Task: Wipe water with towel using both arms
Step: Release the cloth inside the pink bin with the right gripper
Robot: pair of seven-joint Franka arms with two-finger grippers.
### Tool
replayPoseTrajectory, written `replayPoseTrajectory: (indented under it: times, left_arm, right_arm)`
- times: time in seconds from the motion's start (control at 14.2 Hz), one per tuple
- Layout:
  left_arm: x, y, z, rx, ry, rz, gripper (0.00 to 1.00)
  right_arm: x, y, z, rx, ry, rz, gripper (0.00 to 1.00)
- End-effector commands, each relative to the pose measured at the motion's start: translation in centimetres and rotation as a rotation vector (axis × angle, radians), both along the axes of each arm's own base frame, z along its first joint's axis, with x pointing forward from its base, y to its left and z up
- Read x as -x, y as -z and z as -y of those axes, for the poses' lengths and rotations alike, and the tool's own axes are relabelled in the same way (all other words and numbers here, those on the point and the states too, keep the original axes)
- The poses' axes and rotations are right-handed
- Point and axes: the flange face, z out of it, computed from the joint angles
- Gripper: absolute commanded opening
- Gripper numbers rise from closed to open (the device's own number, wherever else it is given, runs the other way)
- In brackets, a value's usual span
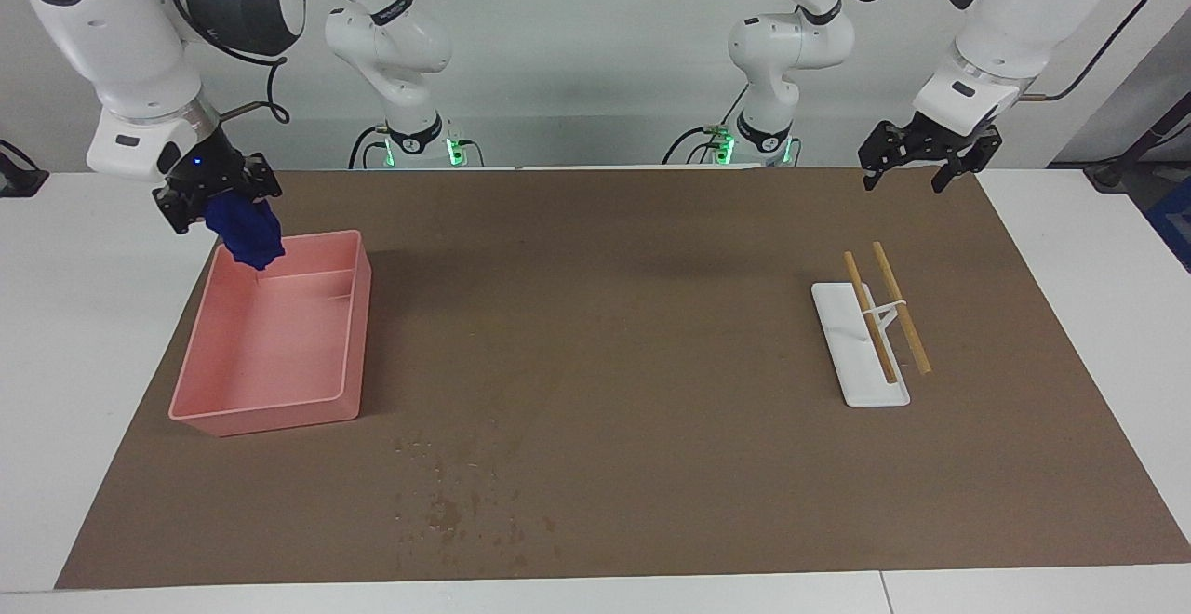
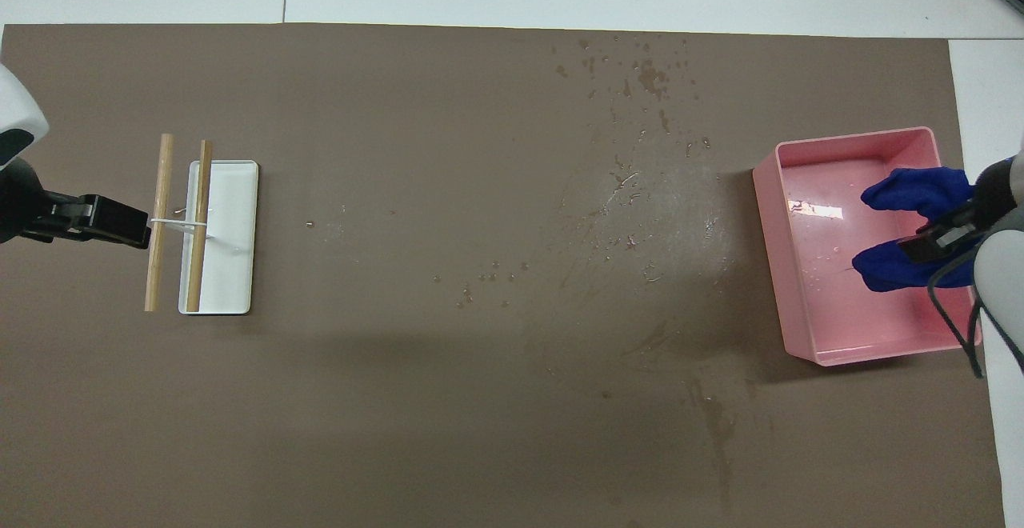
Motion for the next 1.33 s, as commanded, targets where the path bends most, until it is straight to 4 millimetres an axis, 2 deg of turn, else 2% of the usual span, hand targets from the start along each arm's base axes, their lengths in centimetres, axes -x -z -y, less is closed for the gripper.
replayPoseTrajectory:
  times: [0.0, 0.07, 0.14, 0.21, 0.28, 0.49, 0.63, 0.77, 0.98, 1.12, 1.19, 1.26]
  left_arm:
    - [0.6, 0.0, -0.2, 0.000, 0.000, 0.004, 1.00]
    - [0.6, 0.0, -0.1, 0.000, 0.002, 0.006, 1.00]
    - [0.6, 0.0, -0.2, 0.000, 0.002, 0.006, 1.00]
    - [0.6, 0.0, -0.2, 0.000, 0.002, 0.007, 1.00]
    - [0.6, 0.0, -0.2, 0.000, 0.002, 0.006, 1.00]
    - [0.5, -0.2, -0.3, 0.001, 0.000, 0.016, 1.00]
    - [0.6, 0.0, -0.2, 0.000, 0.000, 0.006, 1.00]
    - [0.7, 0.0, 0.1, 0.000, 0.006, 0.004, 1.00]
    - [0.6, 0.0, -0.2, 0.000, 0.000, 0.006, 1.00]
    - [0.6, 0.0, -0.2, 0.000, 0.000, 0.006, 1.00]
    - [0.6, 0.0, -0.2, 0.000, 0.000, 0.006, 1.00]
    - [0.6, 0.0, -0.1, 0.000, 0.002, 0.006, 1.00]
  right_arm:
    - [1.0, 0.9, 1.4, 0.005, 0.013, 0.055, 0.10]
    - [1.0, 1.1, 1.6, 0.006, 0.015, 0.062, 0.24]
    - [1.0, 1.5, 1.7, 0.005, 0.016, 0.064, 0.46]
    - [1.0, 1.5, 1.7, 0.005, 0.015, 0.067, 0.88]
    - [1.0, 1.5, 1.7, 0.006, 0.012, 0.067, 1.00]
    - [0.9, 1.4, 1.5, 0.003, 0.013, 0.058, 1.00]
    - [0.7, 0.5, 0.9, -0.012, 0.014, 0.064, 1.00]
    - [0.3, -2.8, -1.7, -0.048, 0.045, 0.074, 1.00]
    - [1.0, -7.5, -7.7, -0.067, 0.211, 0.073, 1.00]
    - [2.7, -11.4, -10.4, -0.079, 0.252, 0.083, 1.00]
    - [3.8, -12.6, -11.6, -0.085, 0.252, 0.084, 1.00]
    - [5.1, -13.4, -11.9, -0.076, 0.270, 0.062, 1.00]
